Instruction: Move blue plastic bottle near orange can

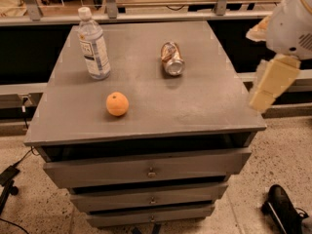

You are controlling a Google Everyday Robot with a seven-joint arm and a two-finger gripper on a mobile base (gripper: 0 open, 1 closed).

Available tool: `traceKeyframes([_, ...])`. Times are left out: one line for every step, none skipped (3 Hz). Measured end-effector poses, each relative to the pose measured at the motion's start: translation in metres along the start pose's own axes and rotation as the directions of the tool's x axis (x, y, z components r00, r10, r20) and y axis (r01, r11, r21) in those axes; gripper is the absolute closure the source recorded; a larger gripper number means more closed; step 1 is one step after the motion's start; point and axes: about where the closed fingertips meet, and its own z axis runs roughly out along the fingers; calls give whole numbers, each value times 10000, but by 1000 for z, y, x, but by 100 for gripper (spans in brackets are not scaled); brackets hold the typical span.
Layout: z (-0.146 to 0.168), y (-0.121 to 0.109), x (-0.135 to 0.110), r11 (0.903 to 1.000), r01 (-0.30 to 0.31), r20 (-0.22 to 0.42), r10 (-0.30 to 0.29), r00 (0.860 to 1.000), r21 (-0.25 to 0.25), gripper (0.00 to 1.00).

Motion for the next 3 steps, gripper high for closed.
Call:
traceKeyframes([10,-41,-106,9925,1123,1681,-1187,9786,473,0])
traceKeyframes([14,-68,-212,9744,2088,2809,-2241,9332,837,0])
traceKeyframes([8,-66,-264,9574,2701,3350,-2887,8969,1020,0])
